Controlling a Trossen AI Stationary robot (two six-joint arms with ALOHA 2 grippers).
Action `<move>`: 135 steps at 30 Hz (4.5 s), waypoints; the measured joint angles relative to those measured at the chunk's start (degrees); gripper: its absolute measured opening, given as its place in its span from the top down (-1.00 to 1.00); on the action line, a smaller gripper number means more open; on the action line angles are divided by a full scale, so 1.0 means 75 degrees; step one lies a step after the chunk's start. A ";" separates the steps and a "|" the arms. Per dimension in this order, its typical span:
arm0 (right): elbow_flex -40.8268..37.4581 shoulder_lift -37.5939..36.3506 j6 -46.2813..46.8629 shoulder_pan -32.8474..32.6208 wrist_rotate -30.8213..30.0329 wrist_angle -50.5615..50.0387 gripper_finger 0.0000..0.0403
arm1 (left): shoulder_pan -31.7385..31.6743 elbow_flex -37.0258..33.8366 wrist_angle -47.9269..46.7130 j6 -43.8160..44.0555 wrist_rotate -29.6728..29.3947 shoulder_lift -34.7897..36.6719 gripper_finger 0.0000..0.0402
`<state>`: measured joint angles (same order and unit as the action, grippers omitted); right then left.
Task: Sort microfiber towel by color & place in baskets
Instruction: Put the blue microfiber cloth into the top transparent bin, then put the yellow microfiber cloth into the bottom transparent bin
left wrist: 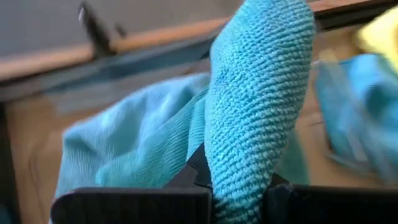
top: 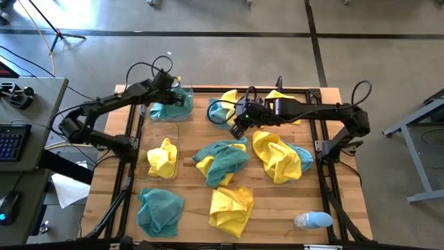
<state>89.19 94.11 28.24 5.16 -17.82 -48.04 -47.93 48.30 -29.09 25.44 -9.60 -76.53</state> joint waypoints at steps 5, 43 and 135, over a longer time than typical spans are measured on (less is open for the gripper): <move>0.0000 0.0000 0.0209 -0.0141 -0.0263 -0.0135 0.43 | -0.0276 -0.0417 0.0089 0.0691 -0.0015 0.0003 1.00; 0.0000 0.0000 0.0189 -0.0144 -0.0354 -0.0139 0.43 | -0.0909 0.1138 -0.1997 0.0380 0.0822 0.0305 0.28; -0.7257 -0.5406 0.0031 -0.0791 0.2391 0.3196 1.00 | 0.9415 0.4973 -0.1169 0.0275 0.0276 -0.3961 0.53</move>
<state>34.76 53.56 28.47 -0.78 0.11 -24.07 22.69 85.60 -37.86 27.51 -7.53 -106.24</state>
